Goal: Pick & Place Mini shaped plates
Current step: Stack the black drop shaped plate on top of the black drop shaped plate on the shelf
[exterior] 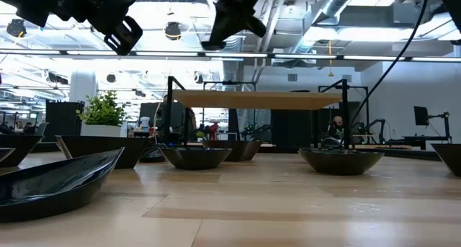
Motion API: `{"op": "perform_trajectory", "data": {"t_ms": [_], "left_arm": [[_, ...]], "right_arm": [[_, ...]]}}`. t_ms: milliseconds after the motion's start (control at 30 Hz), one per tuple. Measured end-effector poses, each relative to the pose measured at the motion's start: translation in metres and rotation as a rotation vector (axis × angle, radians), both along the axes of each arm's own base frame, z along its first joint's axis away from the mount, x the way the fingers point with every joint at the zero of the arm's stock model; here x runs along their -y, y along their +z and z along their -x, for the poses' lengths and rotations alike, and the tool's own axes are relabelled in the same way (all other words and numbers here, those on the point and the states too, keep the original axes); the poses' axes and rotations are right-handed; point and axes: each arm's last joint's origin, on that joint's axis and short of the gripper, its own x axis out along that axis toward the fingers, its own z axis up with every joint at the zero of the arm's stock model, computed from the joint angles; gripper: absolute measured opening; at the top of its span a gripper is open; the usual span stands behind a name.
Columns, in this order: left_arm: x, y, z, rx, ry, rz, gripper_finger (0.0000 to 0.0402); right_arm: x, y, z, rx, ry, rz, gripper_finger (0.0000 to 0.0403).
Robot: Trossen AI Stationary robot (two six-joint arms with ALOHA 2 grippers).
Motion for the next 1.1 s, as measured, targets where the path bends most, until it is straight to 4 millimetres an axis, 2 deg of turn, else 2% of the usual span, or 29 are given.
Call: {"op": "perform_trajectory", "data": {"t_ms": [367,533,733,1100], "left_arm": [[0.0,0.0,0.0,0.003,0.0,0.001,0.0097],[0.0,0.0,0.0,0.004,0.0,0.001,0.0097],[0.0,0.0,0.0,0.001,0.001,0.007,0.0097],[0.0,0.0,0.0,-0.007,0.005,0.023,0.0097]], "right_arm": [[0.067,0.05,0.035,0.005,-0.104,-0.088,0.0],[0.091,0.068,0.056,0.014,-0.153,-0.118,0.0],[0.108,0.084,0.08,-0.032,-0.181,-0.115,0.0],[0.125,0.091,0.117,-0.143,-0.215,-0.104,0.0]]}}
